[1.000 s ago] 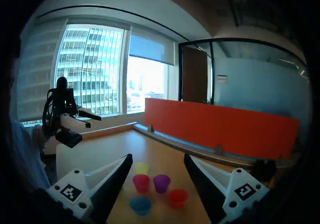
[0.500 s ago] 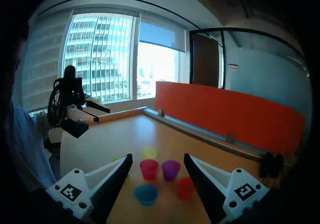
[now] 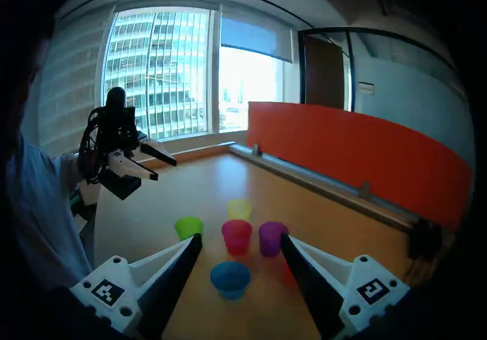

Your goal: Pour water

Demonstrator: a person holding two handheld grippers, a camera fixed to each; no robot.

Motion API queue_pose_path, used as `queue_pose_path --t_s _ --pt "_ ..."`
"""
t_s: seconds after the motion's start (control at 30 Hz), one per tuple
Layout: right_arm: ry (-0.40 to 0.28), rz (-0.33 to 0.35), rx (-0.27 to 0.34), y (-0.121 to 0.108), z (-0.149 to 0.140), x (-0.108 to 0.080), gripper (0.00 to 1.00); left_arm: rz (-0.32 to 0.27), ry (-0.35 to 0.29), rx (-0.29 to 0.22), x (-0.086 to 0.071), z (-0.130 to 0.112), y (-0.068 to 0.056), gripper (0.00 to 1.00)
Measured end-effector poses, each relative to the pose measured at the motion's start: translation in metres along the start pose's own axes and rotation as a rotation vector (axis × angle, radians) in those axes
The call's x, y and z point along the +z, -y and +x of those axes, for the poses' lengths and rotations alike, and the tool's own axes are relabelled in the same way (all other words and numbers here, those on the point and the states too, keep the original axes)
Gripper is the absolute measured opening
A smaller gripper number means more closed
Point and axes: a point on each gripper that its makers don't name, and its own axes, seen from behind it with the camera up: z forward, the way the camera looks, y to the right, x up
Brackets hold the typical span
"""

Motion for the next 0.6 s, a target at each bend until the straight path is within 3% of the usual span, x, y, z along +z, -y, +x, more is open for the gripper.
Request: queue_pose_path --t_s 0.3,0.6 --pt "0.062 0.025 0.006 0.004 -0.036 0.018 1.0 -0.032 0.032 -0.002 0.013 -0.026 -0.007 0.96" --pt "0.13 0.043 -0.001 0.007 -0.074 0.03 1.0 -0.057 0.104 0.02 0.022 -0.064 -0.019 0.96"
